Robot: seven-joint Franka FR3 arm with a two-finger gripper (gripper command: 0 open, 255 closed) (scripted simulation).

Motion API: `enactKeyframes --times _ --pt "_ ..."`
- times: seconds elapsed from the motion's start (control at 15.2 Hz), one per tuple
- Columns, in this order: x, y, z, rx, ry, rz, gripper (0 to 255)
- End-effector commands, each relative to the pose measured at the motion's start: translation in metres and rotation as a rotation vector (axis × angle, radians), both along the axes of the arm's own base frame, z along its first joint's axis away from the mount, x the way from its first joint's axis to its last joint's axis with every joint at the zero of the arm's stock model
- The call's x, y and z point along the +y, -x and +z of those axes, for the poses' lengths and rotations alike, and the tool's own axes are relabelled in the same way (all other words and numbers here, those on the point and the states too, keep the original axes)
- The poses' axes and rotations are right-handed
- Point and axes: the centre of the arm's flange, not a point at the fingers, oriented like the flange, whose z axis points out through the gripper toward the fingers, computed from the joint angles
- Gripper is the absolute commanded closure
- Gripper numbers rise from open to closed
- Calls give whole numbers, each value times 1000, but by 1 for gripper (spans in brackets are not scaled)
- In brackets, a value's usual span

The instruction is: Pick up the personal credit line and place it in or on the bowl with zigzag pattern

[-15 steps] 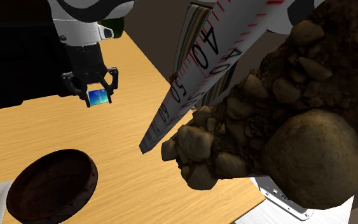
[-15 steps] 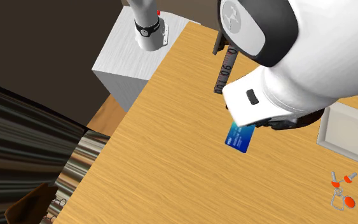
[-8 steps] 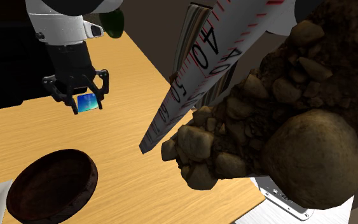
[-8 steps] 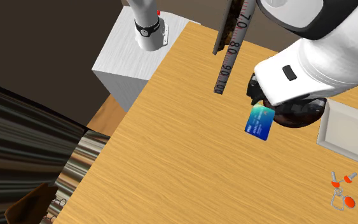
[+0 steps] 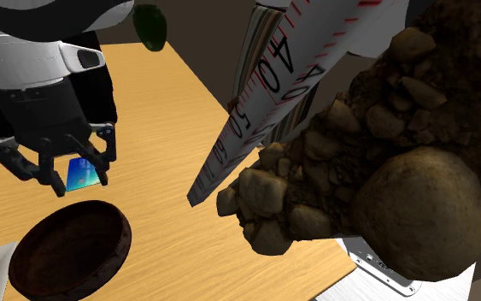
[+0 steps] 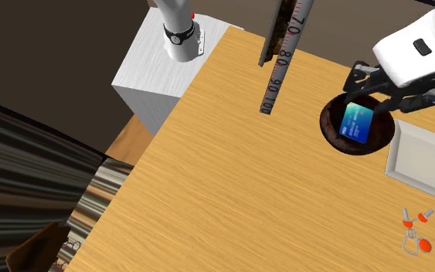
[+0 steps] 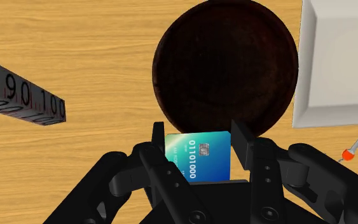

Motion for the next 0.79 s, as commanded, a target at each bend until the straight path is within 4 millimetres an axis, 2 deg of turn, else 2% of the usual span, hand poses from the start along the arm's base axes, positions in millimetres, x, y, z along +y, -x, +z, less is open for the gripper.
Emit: enactKeyframes --times 0.0,0.33,0.73 --pt "17 18 1 0 0 -1 255" --pt "65 63 4 0 0 -1 255" --pt "65 63 -27 0 0 -1 255"
